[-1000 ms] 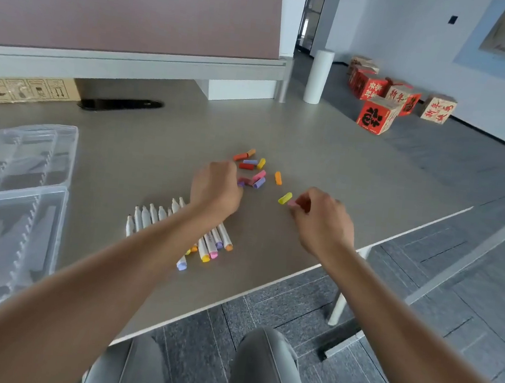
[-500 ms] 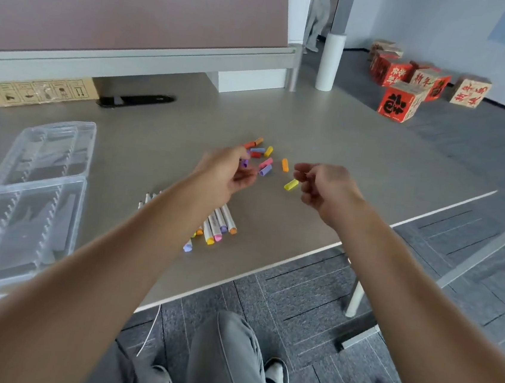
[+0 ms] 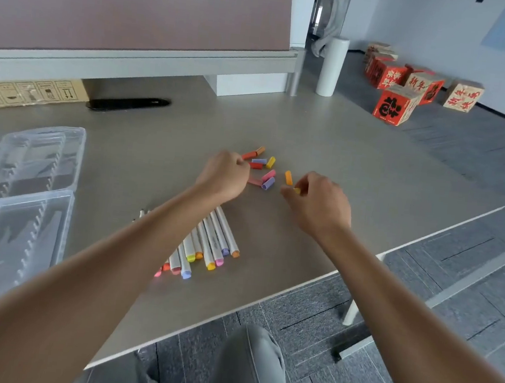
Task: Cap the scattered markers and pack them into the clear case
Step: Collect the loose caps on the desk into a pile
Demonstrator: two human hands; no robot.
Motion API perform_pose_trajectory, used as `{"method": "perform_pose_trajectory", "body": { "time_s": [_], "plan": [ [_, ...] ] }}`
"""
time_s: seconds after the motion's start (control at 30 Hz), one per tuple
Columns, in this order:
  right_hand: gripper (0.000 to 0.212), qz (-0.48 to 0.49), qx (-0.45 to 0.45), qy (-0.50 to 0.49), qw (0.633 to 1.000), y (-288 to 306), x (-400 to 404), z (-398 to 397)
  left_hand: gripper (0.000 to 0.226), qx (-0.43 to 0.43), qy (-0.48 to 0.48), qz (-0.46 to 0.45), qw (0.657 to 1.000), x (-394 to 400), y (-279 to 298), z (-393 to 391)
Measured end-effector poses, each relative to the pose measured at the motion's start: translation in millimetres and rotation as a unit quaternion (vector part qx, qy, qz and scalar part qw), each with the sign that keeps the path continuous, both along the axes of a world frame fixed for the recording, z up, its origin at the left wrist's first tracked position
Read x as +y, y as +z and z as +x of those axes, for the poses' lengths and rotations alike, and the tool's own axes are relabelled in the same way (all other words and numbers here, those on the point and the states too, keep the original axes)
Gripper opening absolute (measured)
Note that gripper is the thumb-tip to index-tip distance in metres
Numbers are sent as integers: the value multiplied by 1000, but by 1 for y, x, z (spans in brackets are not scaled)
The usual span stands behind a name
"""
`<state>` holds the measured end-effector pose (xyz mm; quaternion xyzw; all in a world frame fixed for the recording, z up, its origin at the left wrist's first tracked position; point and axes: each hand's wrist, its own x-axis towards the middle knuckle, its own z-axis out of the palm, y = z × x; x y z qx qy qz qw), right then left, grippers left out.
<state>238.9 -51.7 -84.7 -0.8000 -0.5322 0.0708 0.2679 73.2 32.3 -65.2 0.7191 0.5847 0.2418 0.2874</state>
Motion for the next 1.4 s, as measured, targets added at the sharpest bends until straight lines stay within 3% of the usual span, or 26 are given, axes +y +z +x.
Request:
{"method": "perform_pose_trajectory", "body": {
  "time_s": [0.07, 0.1, 0.17, 0.23, 0.33, 0.43, 0.5, 0.6, 0.7, 0.77, 0.83, 0.9, 0.93, 1.0, 1.1, 1.23, 1.33, 1.4],
  "plan": [
    [31, 31, 112, -21, 993, 0, 8, 3, 15, 99, -50, 77, 991, 0, -5, -3],
    [26, 41, 180, -36, 982, 1, 13, 4, 18, 123, -71, 99, 985, -1, -8, -3],
    [24, 55, 281, -70, 956, 5, 21, 7, 22, 133, -112, 118, 978, 3, -14, -2],
    [24, 64, 381, -100, 917, 8, 30, 9, 12, 123, -143, 127, 974, 10, -18, -2],
    [25, 66, 561, -131, 815, 14, 39, 9, 3, 129, -156, 135, 970, 16, -18, -2],
    [28, 100, 690, -142, 702, 18, 47, 16, 16, 145, -140, 140, 970, 18, -16, -2],
    [30, 102, 722, -136, 671, 19, 51, 21, 24, 95, -110, 91, 985, 18, -10, -1],
    [31, 81, 739, -113, 659, 19, 55, 24, 17, -110, -63, -63, 990, 15, 0, 2],
    [35, 72, 722, -107, 680, 21, 55, 27, 25, -305, -20, -233, 923, 8, 7, 7],
    [39, 60, 670, -106, 732, 22, 57, 29, 31, -400, 17, -314, 861, 3, 12, 8],
    [35, 26, 529, -85, 844, 20, 57, 30, 32, -465, 50, -361, 807, -1, 14, 7],
    [26, -15, 294, -37, 955, 16, 58, 30, 44, -478, 69, -367, 795, -2, 12, 8],
    [21, -27, 183, -10, 983, 13, 58, 29, 48, -472, 77, -362, 800, -3, 11, 10],
    [10, -57, 77, 24, 995, 11, 57, 25, 36, -453, 89, -345, 817, -5, 10, 12],
    [10, -62, 41, 47, 996, 6, 56, 23, 20, -402, 83, -312, 857, -6, 9, 13],
    [12, -19, -16, 73, 997, -1, 55, 23, 16, -304, 46, -236, 922, -6, 8, 16],
    [19, 1, -29, 66, 997, -8, 56, 26, 24, -132, -28, -74, 988, -1, -1, 22],
    [25, 32, 5, 46, 998, -7, 55, 28, 21, -26, -47, 9, 999, 2, -8, 27]
  ]
}}
